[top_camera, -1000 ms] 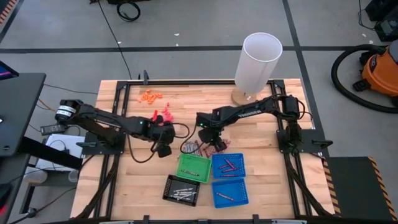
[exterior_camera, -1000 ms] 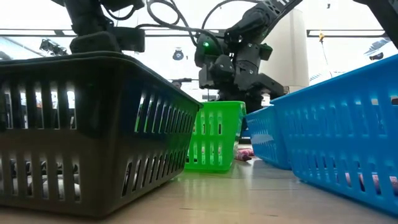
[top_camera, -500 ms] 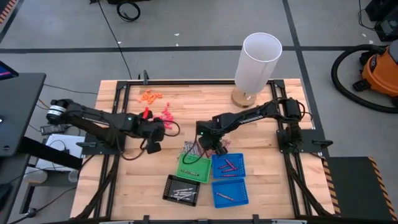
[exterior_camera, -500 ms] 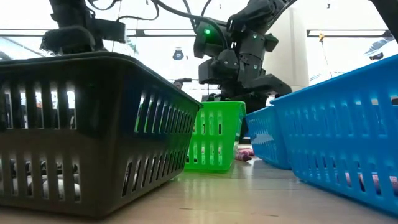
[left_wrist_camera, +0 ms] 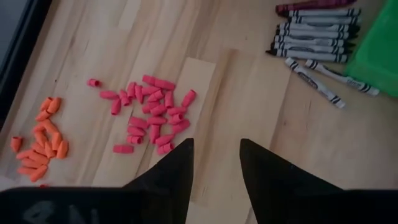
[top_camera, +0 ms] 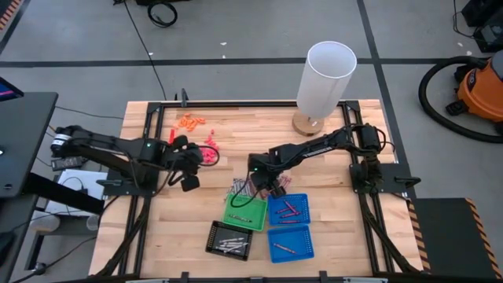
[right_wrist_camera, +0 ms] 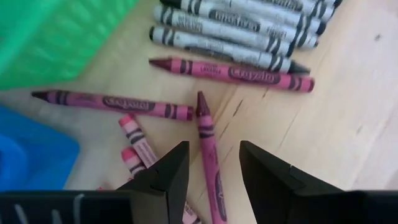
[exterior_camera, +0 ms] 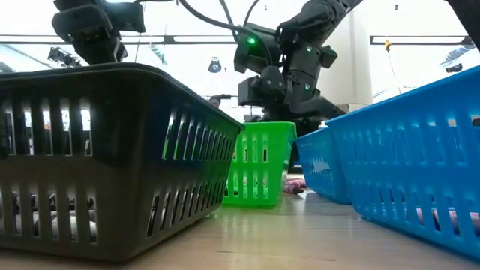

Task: Sort crayons
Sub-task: Put the violet crayon into the top blue bin

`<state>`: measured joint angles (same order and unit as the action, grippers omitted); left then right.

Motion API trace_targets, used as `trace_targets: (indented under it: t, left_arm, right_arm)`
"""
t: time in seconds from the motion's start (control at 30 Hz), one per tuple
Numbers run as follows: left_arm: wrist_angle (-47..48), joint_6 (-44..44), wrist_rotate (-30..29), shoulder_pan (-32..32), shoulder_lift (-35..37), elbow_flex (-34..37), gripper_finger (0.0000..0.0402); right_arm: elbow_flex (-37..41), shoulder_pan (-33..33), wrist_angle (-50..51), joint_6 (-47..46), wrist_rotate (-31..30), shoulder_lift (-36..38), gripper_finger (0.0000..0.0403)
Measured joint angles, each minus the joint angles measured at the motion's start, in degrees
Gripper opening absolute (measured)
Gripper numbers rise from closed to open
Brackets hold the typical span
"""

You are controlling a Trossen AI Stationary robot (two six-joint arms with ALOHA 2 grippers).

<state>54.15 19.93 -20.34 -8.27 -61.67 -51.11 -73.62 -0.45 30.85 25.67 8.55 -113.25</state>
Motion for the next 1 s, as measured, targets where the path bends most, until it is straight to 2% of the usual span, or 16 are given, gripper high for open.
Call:
trace_targets:
  t: [0.33, 0.73, 0.87, 1.0]
  left_arm:
    - [0.1, -0.1, 0.0, 0.0, 1.5, 0.0, 0.0141]
    - [-1.5, -1.1, 0.0, 0.0, 1.5, 0.0, 0.0141]
    - [-7.1, -1.3, 0.0, 0.0, 1.9, 0.0, 0.0141]
    - [-16.2, -1.6, 0.0, 0.0, 2.3, 0.0, 0.0141]
  right_arm:
    - [2.8, -0.1, -2.9, 0.4, -1.3, 0.2, 0.0144]
    - [2.9, -1.3, -2.6, 0.2, 0.2, 0.1, 0.0023]
    - [1.8, -1.6, -1.1, 1.2, 0.2, 0.0, 0.0017]
    - [-0.5, -2.4, 2.2, 1.3, -0.8, -0.3, 0.0028]
